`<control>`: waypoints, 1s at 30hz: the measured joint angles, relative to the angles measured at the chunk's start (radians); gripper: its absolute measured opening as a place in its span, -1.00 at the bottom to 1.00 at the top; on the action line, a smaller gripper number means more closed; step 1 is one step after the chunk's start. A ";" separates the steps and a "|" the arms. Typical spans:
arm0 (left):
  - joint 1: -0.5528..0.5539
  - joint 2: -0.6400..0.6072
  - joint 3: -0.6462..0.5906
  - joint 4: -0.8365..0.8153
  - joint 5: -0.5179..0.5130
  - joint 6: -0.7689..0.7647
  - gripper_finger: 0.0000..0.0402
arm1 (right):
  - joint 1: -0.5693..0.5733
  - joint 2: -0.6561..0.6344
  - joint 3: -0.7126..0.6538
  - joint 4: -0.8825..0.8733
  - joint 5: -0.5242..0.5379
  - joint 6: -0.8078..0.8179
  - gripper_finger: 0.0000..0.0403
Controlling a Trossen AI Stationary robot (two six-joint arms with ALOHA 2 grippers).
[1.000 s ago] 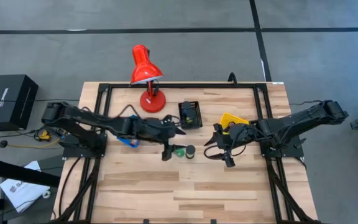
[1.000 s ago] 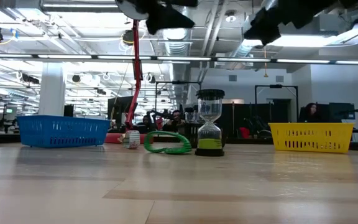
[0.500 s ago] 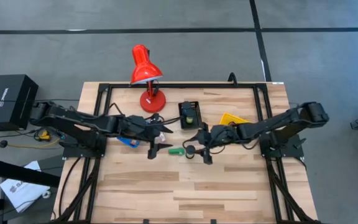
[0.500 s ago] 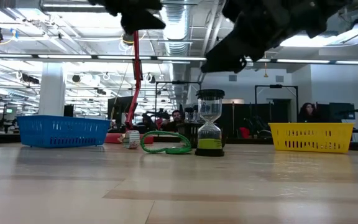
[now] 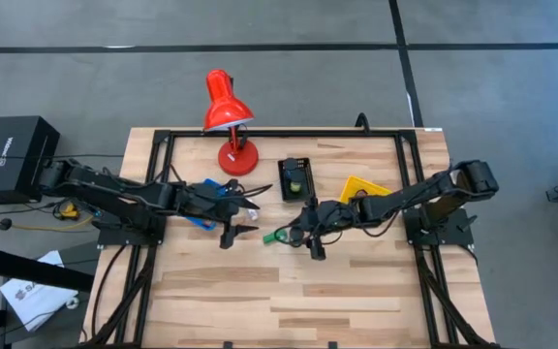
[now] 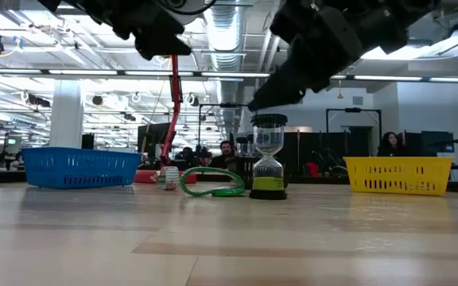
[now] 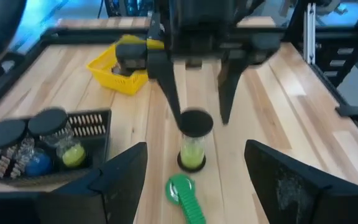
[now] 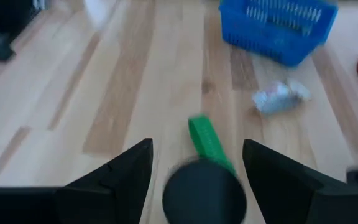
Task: Pick & Place Office items
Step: Put the yellow hourglass into the black basket
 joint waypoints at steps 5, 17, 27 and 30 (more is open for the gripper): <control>0.000 -0.004 -0.009 0.022 0.000 0.000 0.32 | 0.002 -0.001 -0.001 0.000 0.000 0.031 0.19; 0.000 -0.004 -0.008 0.066 0.000 0.000 0.32 | 0.013 0.002 -0.002 -0.017 0.000 0.041 0.19; 0.000 -0.004 -0.007 0.075 0.000 0.000 0.32 | 0.005 0.002 -0.002 0.000 0.002 0.041 0.19; 0.000 -0.004 -0.007 0.076 0.000 0.000 0.32 | 0.011 -0.010 0.024 -0.018 0.004 0.027 0.19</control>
